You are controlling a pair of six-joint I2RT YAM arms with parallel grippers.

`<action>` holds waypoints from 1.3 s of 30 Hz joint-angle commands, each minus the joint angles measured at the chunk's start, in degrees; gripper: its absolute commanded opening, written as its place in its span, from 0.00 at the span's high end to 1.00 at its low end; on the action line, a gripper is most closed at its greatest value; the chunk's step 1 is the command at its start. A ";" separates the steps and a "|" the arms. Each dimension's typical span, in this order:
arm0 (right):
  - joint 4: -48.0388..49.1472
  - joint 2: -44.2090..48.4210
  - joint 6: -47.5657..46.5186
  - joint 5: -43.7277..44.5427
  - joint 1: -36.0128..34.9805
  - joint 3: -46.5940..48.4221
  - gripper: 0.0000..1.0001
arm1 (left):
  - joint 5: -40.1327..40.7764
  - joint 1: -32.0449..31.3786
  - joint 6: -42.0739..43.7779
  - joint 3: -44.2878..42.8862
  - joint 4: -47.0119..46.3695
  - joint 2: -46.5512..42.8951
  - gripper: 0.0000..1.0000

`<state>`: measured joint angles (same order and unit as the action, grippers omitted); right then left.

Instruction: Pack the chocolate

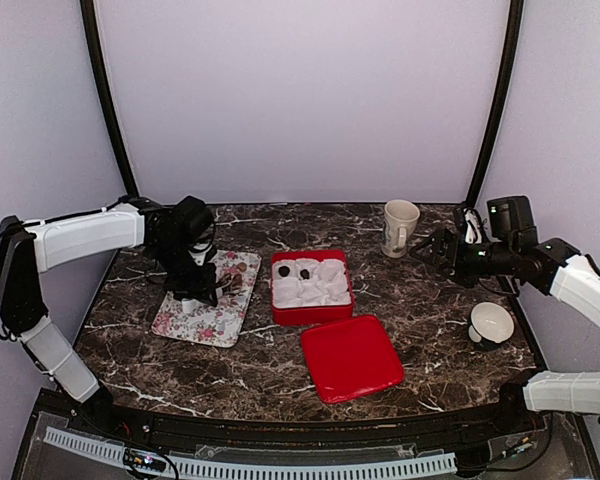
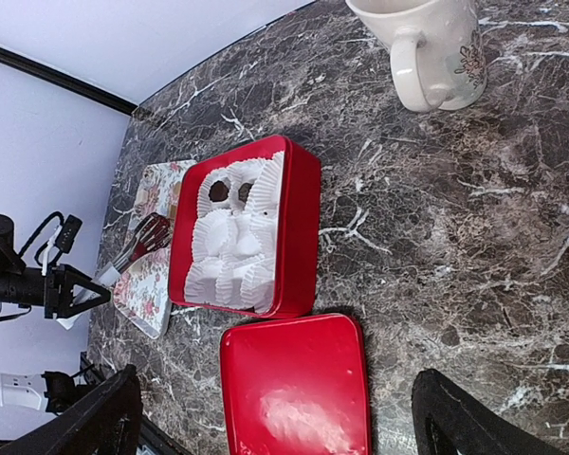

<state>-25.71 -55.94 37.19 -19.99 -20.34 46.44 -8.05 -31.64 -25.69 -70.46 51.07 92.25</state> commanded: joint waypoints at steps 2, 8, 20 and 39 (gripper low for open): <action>2.21 0.84 0.27 -1.17 0.29 -0.86 0.00 | 0.10 0.35 0.13 -1.82 4.10 -6.36 0.70; 2.86 0.40 0.26 -2.15 0.35 -0.71 0.00 | -1.41 0.36 0.66 -5.27 4.95 -8.97 0.70; 4.19 -0.15 0.87 -2.86 0.38 -0.30 0.00 | -5.64 -6.85 2.85 -19.95 1.46 -3.15 0.71; 2.30 2.25 1.39 -2.16 0.47 -2.08 0.00 | -6.99 -14.07 1.55 -25.79 -9.24 14.92 0.72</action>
<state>-23.99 -55.22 38.26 -22.46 -20.23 45.39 -13.91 -45.41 -23.64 -93.17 44.82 105.58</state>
